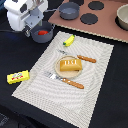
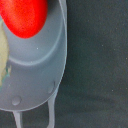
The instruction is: Interact with the objects in diverse but meaningful ways.
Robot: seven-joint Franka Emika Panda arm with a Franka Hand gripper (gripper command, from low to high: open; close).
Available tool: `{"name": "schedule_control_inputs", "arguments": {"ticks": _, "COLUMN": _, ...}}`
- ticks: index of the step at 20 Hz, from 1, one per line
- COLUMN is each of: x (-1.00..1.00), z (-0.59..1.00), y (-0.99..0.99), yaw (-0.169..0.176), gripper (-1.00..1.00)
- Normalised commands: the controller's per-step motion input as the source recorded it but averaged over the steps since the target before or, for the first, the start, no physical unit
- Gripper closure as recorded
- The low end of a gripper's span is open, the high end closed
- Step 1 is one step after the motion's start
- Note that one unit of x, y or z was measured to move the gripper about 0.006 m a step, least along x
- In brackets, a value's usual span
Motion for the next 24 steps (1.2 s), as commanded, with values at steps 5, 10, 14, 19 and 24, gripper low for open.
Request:
{"name": "schedule_control_inputs", "arguments": {"ticks": 5, "x": -0.12, "z": -0.28, "y": 0.0, "yaw": -0.071, "gripper": -1.0}}
{"name": "schedule_control_inputs", "arguments": {"ticks": 10, "x": -0.14, "z": -0.34, "y": 0.0, "yaw": -0.064, "gripper": -1.0}}
{"name": "schedule_control_inputs", "arguments": {"ticks": 14, "x": -0.2, "z": -0.36, "y": 0.0, "yaw": -0.046, "gripper": -1.0}}
{"name": "schedule_control_inputs", "arguments": {"ticks": 19, "x": -0.29, "z": -0.34, "y": 0.07, "yaw": -0.029, "gripper": -1.0}}
{"name": "schedule_control_inputs", "arguments": {"ticks": 24, "x": -0.46, "z": -0.32, "y": 0.23, "yaw": -0.004, "gripper": -1.0}}
